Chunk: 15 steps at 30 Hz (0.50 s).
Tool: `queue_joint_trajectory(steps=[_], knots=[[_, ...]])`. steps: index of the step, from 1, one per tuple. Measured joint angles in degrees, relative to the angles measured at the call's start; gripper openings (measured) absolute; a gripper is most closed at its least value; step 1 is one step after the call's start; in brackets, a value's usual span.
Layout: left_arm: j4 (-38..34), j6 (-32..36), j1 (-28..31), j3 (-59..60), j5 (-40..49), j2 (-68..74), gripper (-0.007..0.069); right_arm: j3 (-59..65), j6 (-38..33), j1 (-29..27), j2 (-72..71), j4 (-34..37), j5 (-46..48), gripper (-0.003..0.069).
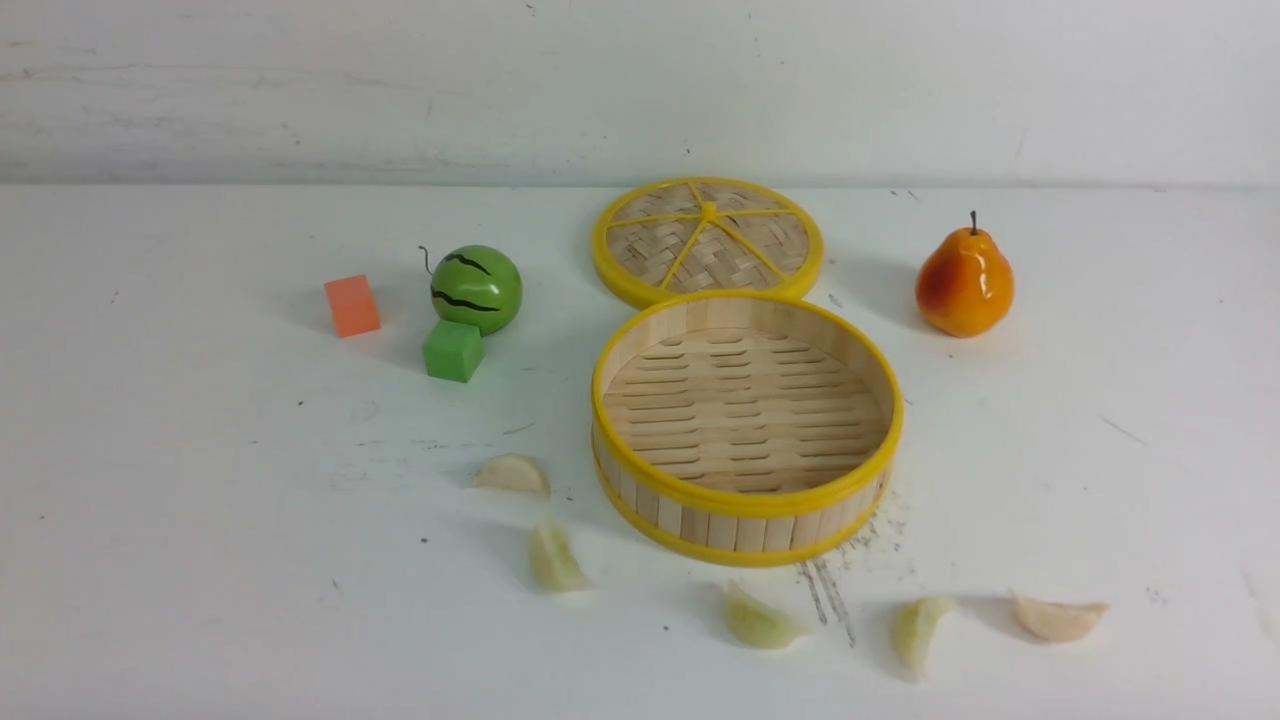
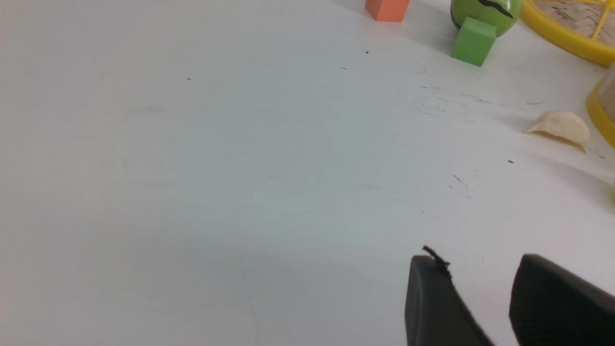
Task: Put the dumplings into the steamer on the white table.
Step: 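Reach for and grasp a dumpling on the table with the left gripper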
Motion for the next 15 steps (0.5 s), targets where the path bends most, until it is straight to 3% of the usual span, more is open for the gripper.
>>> queue_joint_trajectory(steps=[4,6,10,12,15], knots=[[-0.09,-0.20,0.00,0.00,-0.33,0.00,0.0238,0.00,0.70,0.00,0.00,1.55,0.00,0.0240],[-3.88,-2.91,0.00,0.00,-1.54,0.00,0.0238,0.00,0.77,0.00,0.00,2.68,0.00,0.0240],[-28.48,-20.95,-0.02,0.00,-3.54,0.00,0.0238,0.00,5.41,0.00,0.00,12.09,-0.05,0.0240],[-39.96,-29.97,-0.02,0.00,-3.53,0.00,0.0238,0.06,10.94,0.00,0.00,21.44,-0.13,0.0240],[-48.57,-34.78,-0.02,0.00,-3.60,0.00,0.0238,0.35,17.33,0.00,0.00,32.10,-0.66,0.0240]])
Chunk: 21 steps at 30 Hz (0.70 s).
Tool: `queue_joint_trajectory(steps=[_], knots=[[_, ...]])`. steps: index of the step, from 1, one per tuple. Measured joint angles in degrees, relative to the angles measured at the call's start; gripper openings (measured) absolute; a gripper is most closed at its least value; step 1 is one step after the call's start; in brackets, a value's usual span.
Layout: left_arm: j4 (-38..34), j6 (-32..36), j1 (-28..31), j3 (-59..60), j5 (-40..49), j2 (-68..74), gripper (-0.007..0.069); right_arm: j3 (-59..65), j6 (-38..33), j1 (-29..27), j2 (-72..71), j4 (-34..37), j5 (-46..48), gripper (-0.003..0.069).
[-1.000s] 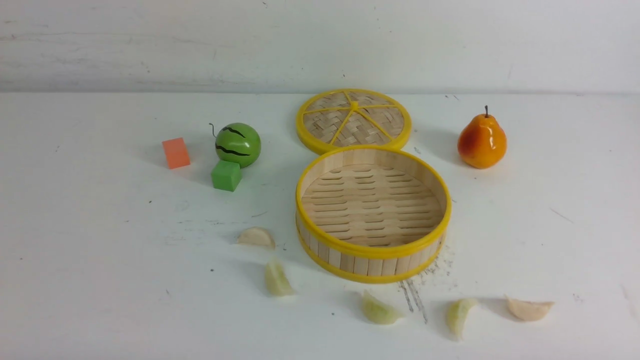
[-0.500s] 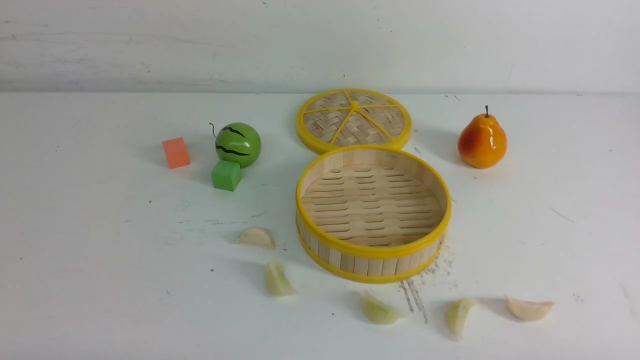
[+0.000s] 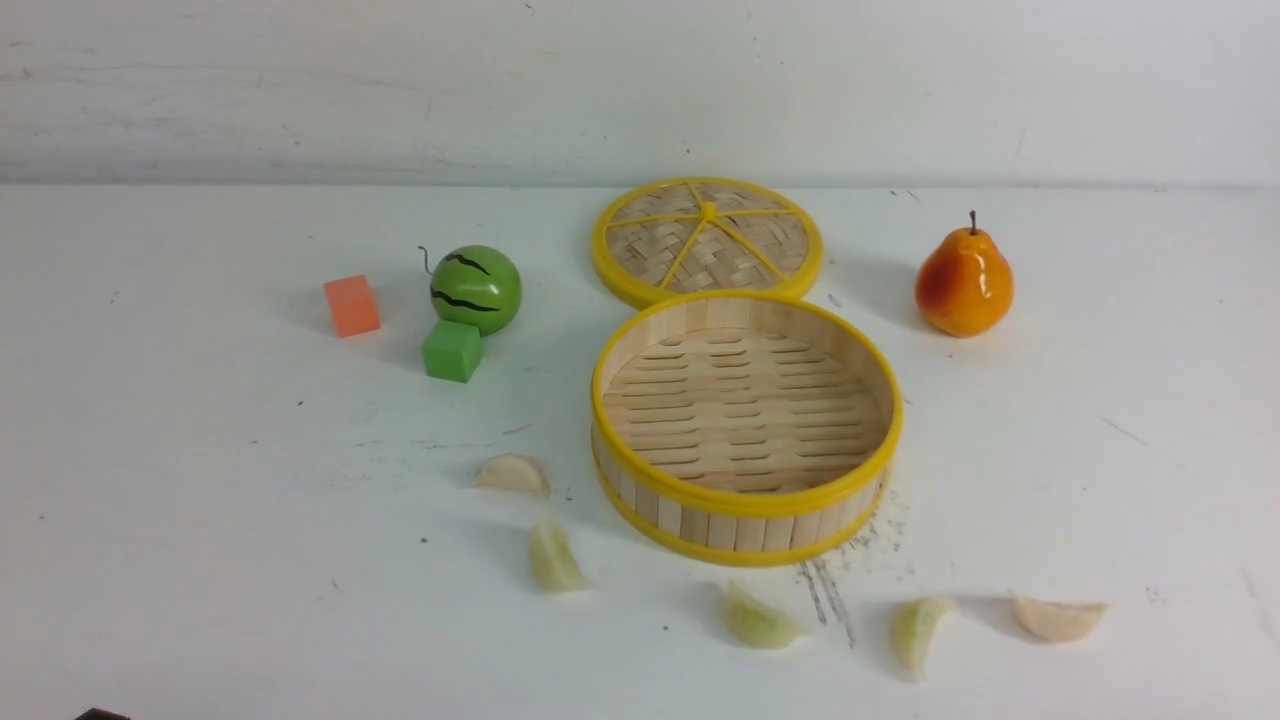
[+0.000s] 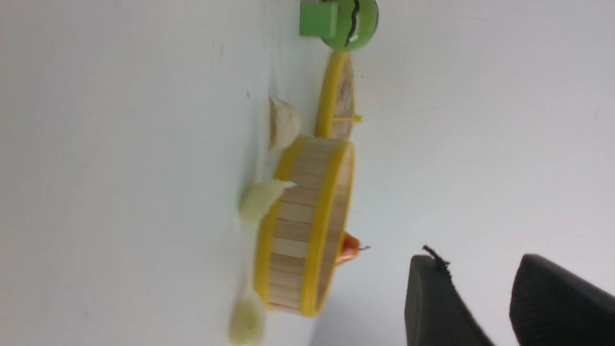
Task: Put the dumplings into the steamer on the white table.
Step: 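Reach for and grasp a dumpling on the table with the left gripper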
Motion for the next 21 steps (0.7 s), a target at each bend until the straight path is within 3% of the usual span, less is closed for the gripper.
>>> queue_joint_trajectory(steps=[3,6,10,11,15,18,21], knots=[[-2.98,-0.97,0.00,0.00,-0.17,0.00,0.0238,0.07,3.31,0.00,0.00,6.92,-0.75,0.0240],[-6.47,-0.87,0.00,0.00,1.12,0.00,0.0238,0.07,3.09,0.00,0.00,7.65,-0.96,0.0240],[-9.70,6.03,0.00,-1.65,5.50,0.00,0.0238,0.07,2.61,0.00,0.00,6.73,-2.89,0.0240],[-10.37,15.16,0.00,-4.61,8.59,0.00,0.0238,0.07,1.86,0.00,0.00,6.60,-4.33,0.0240],[-10.72,37.55,0.00,-13.43,13.37,0.00,0.0238,-1.35,-1.81,0.00,0.00,6.95,-4.35,0.0238],[-9.25,47.29,0.00,-19.74,14.24,0.00,0.0238,-6.66,-10.29,0.00,0.00,6.73,-4.28,0.0211],[-2.74,49.96,0.00,-25.20,15.89,2.11,0.0231,-13.52,-19.57,0.00,1.60,6.20,-3.93,0.0144]])
